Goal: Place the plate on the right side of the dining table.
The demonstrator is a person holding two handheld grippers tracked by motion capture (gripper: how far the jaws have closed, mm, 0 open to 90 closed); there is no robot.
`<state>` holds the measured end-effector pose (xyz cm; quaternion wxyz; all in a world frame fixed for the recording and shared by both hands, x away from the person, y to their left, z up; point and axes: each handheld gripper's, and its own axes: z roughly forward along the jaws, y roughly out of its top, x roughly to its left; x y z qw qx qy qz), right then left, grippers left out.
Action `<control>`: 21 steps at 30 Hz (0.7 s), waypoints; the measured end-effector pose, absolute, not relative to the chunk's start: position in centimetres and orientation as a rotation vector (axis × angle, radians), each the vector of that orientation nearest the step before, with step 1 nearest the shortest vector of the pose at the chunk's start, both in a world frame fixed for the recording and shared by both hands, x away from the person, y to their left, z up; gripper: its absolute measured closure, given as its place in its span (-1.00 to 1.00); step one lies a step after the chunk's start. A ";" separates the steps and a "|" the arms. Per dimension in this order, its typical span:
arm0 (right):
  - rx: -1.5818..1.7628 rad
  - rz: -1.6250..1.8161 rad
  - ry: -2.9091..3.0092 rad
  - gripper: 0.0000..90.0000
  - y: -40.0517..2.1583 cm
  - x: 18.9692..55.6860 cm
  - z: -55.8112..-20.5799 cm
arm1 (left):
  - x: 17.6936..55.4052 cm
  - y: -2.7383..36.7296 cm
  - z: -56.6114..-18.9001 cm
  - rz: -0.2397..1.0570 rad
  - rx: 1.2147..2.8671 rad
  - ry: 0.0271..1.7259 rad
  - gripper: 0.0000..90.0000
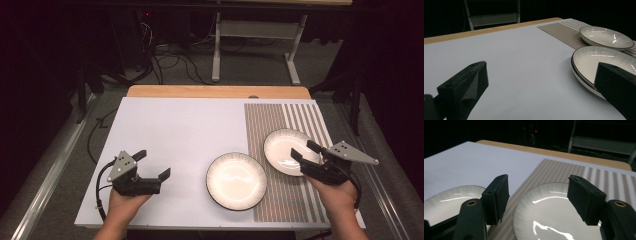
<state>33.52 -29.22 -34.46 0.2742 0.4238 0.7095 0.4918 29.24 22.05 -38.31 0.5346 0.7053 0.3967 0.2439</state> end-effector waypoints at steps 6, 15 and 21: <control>1.013 1.411 1.955 -0.60 -26.3 31.9 -34.2 | 28.8 21.6 -38.0 0.589 1.684 0.912 -0.99; 0.925 1.422 1.989 -0.99 -24.2 30.2 -36.0 | 28.0 21.3 -38.0 0.611 1.705 0.884 -0.99; 0.917 1.428 1.995 -0.99 -24.3 30.1 -35.9 | 27.9 21.4 -38.0 0.607 1.691 0.900 -0.99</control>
